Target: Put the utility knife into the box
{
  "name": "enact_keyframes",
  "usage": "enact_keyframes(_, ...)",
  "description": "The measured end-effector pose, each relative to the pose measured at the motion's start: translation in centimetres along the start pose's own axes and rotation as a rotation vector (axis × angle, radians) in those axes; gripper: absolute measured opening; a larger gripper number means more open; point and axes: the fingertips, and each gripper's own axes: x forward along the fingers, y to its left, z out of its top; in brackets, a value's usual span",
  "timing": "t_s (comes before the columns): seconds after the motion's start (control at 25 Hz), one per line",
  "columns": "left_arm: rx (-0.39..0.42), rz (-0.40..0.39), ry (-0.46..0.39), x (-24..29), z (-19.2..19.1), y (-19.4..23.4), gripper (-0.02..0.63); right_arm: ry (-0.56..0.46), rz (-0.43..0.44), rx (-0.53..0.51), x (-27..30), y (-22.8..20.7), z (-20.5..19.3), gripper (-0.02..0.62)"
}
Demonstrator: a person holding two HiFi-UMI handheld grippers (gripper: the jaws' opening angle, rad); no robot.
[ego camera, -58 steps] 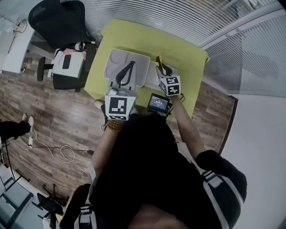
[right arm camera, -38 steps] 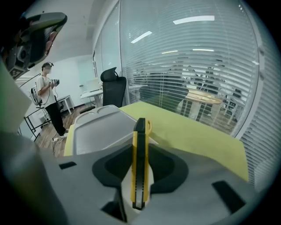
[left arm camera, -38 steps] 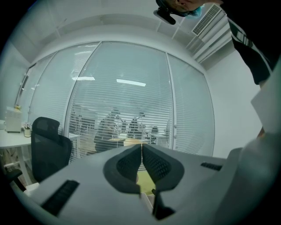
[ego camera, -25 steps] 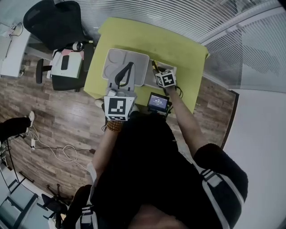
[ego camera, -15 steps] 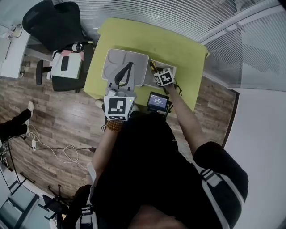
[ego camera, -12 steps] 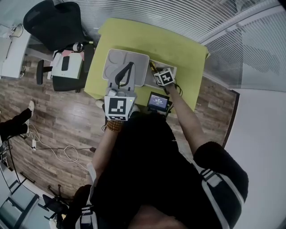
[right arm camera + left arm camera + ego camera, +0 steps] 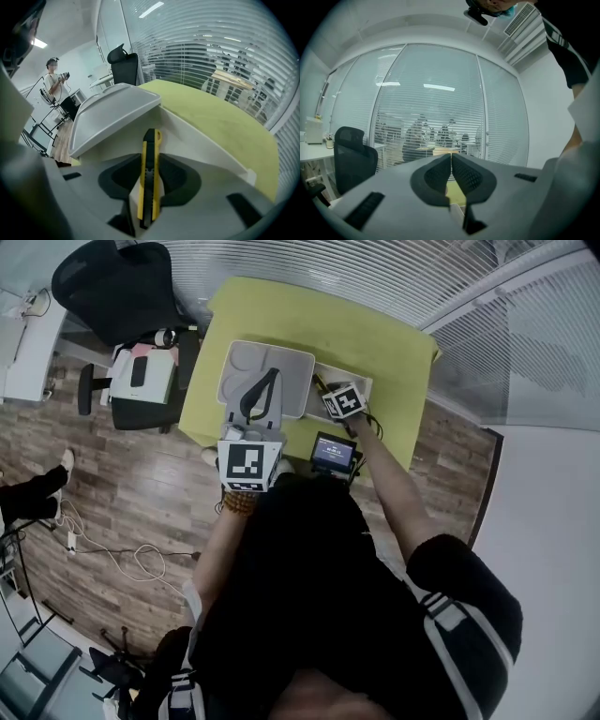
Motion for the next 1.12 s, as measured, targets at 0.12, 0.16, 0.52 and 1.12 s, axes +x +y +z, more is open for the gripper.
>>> enact_keyframes(0.12,-0.003,-0.004,-0.003,-0.2,-0.1,-0.1,0.015,-0.003,-0.011,-0.002,0.0,0.2,-0.1,0.125)
enact_keyframes(0.16,-0.004,-0.005,-0.003,-0.4,-0.2,-0.2,0.015,-0.008,-0.014,0.001,-0.1,0.1,-0.1,0.126)
enact_keyframes(0.52,-0.014,-0.015,-0.012,-1.2,-0.2,-0.8,0.015,-0.085,-0.033,0.013,-2.4,0.5,1.4,0.129)
enact_keyframes(1.12,-0.003,-0.072,-0.047,-0.9,0.8,-2.9,0.015,-0.325,-0.049,-0.009,-10.0,2.1,6.5,0.120)
